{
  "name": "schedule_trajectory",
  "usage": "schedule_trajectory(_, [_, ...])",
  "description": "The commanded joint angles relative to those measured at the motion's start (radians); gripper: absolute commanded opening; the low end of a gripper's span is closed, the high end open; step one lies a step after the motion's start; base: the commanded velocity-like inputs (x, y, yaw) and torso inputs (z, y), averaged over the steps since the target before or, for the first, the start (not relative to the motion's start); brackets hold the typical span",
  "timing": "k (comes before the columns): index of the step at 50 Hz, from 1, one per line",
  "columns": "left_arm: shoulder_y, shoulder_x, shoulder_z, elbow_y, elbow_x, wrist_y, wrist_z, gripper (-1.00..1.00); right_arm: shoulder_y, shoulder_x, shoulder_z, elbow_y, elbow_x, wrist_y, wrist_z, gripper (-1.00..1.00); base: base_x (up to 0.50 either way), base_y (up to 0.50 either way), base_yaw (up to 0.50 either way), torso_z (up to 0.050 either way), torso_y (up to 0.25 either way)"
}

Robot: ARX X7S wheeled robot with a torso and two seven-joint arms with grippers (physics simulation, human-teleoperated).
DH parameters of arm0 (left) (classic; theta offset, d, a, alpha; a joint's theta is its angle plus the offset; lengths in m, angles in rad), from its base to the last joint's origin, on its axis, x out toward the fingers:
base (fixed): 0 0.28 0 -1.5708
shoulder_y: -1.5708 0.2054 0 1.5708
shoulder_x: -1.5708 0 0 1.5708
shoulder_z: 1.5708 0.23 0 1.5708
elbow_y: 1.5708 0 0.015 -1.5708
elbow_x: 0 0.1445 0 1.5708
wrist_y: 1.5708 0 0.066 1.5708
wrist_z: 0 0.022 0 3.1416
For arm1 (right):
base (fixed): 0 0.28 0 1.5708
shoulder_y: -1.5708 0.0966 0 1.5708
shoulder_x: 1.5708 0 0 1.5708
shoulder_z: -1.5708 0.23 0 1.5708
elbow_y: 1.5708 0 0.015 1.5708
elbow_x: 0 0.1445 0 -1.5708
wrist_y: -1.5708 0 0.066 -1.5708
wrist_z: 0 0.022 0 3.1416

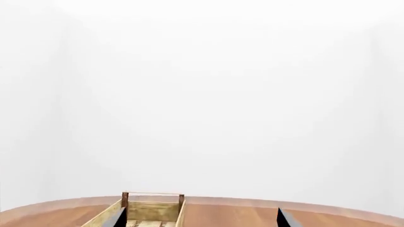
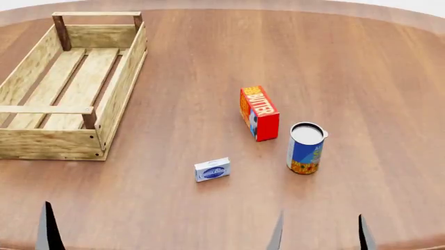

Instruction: Pick up the cream cheese and put it in the tray.

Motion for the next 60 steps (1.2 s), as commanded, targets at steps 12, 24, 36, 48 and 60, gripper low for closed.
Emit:
schedule_trajectory(12, [0.035,-0.016,-0.019,0.0,-0.033,0.156,-0.013,1.0,-0.027,0.017,0.005,-0.003,-0.01,-0.119,0.069,1.0,0.0,0.0,0.0,0.0,0.0])
schedule_trajectory(24, [0.032,-0.014,-0.014,-0.028,-0.037,0.189,-0.022,1.0,-0.023,0.024,-0.018,0.03,-0.025,-0.133,0.082,1.0,0.0,0.05,0.0,0.0,0.0])
schedule_trajectory(36, [0.033,-0.02,-0.01,-0.031,-0.028,0.194,-0.031,1.0,-0.023,0.032,-0.038,0.036,-0.033,-0.139,0.092,1.0,0.0,0.0,0.0,0.0,0.0])
schedule_trajectory(48, [0.034,-0.026,-0.003,-0.029,-0.026,0.189,-0.041,1.0,-0.023,0.04,-0.049,0.041,-0.032,-0.147,0.106,1.0,0.0,0.02,0.0,0.0,0.0])
schedule_trajectory(60, [0.035,-0.029,-0.002,-0.032,-0.023,0.196,-0.054,1.0,-0.021,0.047,-0.062,0.045,-0.043,-0.147,0.118,1.0,0.0,0.04,0.0,0.0,0.0])
